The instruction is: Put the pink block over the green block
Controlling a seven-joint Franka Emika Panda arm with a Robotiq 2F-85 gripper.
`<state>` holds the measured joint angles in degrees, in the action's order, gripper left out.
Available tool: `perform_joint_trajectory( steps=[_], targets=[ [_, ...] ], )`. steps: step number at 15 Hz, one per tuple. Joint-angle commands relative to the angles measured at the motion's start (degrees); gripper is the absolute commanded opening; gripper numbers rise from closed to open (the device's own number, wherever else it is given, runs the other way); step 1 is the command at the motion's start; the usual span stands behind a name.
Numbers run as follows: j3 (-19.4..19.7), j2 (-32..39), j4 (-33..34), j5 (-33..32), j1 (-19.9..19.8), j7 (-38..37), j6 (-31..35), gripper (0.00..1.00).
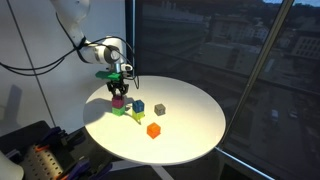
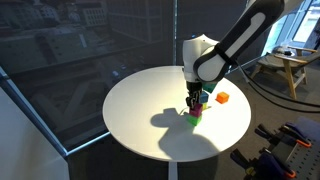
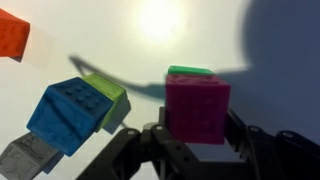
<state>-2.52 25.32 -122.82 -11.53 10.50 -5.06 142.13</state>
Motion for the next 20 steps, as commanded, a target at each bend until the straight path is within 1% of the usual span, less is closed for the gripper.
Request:
perform_joint_trajectory(
  steps=[1,12,14,15,16,18,20],
  targets=[
    [0.45,0.33,0.82,-1.1,0.28,-0.15,0.36,0.3],
    [0.39,-0.34,0.14,-0.84,0.05,0.1,1.02,0.3],
    [0.29,-0.41,0.05,-0.57,-0.08,0.2,1.2,0.81],
    [0.23,-0.44,0.0,-0.48,-0.14,0.31,1.28,0.81],
    [0.19,-0.43,-0.01,-0.45,-0.14,0.37,1.29,0.85],
    [0.11,-0.42,-0.01,-0.36,-0.17,0.48,1.32,0.99],
    [-0.14,-0.54,-0.07,-0.07,-0.28,0.85,1.18,1.0]
  ],
)
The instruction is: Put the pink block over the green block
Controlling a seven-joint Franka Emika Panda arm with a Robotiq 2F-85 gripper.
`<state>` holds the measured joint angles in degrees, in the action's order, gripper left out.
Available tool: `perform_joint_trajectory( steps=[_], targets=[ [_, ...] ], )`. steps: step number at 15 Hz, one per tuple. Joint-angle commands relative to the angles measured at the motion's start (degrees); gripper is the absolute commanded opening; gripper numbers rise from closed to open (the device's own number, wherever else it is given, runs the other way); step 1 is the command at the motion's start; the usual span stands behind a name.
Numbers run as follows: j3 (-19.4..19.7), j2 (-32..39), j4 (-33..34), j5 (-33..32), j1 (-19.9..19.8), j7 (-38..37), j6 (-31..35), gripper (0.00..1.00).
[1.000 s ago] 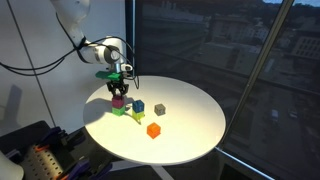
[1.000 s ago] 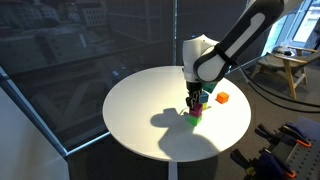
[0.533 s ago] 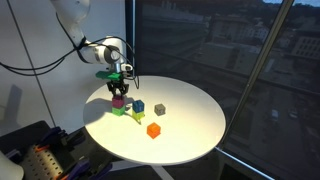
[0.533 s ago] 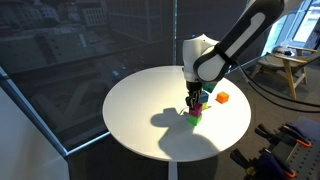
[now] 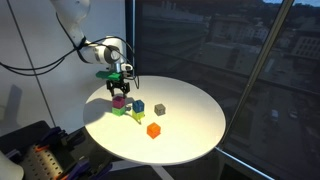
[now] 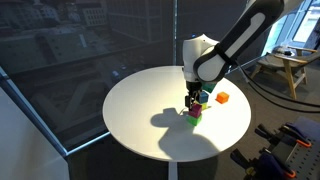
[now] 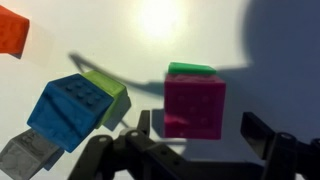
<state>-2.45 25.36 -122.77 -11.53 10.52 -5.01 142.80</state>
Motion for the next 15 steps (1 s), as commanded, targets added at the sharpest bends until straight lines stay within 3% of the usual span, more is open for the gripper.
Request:
perform_joint_trajectory(
  steps=[1,15],
  targets=[
    [-0.33,-0.77,-0.16,0.07,-0.32,0.96,0.22,1.0],
    [-2.3,-8.95,-3.99,4.78,-0.96,-0.15,-0.65,1.0]
  ],
)
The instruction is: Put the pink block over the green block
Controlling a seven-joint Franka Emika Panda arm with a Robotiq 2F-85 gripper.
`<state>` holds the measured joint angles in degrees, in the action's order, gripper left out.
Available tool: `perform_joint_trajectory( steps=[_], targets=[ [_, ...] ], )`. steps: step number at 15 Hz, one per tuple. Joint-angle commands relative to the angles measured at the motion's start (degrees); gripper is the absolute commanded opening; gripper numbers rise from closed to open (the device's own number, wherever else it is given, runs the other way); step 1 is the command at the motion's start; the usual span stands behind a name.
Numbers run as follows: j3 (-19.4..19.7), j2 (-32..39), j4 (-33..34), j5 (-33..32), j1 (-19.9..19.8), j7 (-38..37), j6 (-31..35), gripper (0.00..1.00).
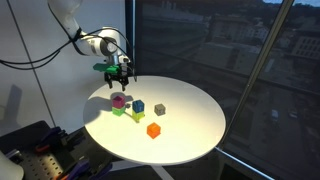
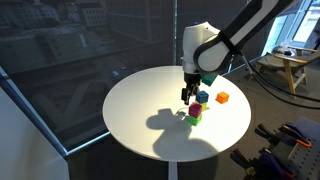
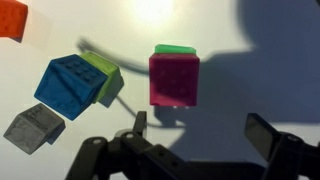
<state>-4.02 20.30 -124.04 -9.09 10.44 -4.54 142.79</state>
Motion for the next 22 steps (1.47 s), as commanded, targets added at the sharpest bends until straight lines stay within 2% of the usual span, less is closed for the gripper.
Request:
perform_joint_trajectory(
  steps=[1,10,17,18,22],
  targets=[
    [-0.75,-4.61,-3.28,3.25,-0.97,-0.94,-0.49,1.0],
    [-0.76,-9.28,-7.12,10.29,-1.01,-5.27,-0.08,1.0],
    [-0.86,-10.82,-9.24,11.36,-0.97,-6.77,0.58,1.0],
    [-0.74,-8.62,-7.22,10.34,-0.95,-5.78,-0.15,1.0],
    [-0.78,-8.45,-7.32,10.38,-0.93,-5.78,-0.14,1.0]
  ],
)
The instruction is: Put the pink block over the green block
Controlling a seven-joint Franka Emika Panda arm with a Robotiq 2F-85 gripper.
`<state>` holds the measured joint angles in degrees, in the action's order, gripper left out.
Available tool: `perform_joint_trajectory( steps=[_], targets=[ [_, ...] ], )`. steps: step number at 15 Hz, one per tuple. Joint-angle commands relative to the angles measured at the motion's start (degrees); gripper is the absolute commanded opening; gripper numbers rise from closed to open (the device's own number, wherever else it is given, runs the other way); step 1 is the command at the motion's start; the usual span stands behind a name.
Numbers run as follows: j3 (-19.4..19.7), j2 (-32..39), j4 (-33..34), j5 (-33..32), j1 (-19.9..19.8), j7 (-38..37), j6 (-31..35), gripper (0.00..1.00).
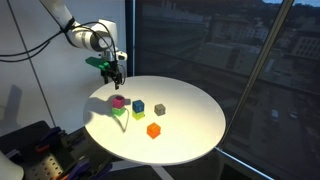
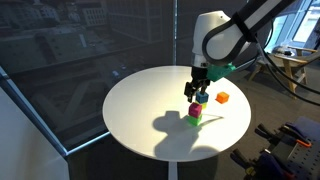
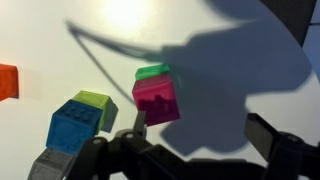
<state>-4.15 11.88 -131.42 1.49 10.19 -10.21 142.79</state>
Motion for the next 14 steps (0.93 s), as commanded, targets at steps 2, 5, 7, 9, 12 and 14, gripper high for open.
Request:
perform_joint_trajectory(
  steps=[2,5,7,9,12,14],
  targets=[
    [-0.66,-0.01,0.07,-0.19,-0.67,-0.11,-0.14,1.0],
    [-0.66,-0.01,0.07,-0.19,-0.67,-0.11,-0.14,1.0],
    [-0.67,0.0,0.07,-0.19,-0.67,-0.11,-0.14,1.0],
    [-0.37,-0.58,0.1,-0.66,-0.73,-0.47,0.02,1.0],
    [0.08,-2.16,-0.01,-0.86,-1.16,-0.76,0.0,1.0],
    [0.27,-3.37,-0.18,-0.81,-1.64,-0.88,0.05,1.0]
  ],
)
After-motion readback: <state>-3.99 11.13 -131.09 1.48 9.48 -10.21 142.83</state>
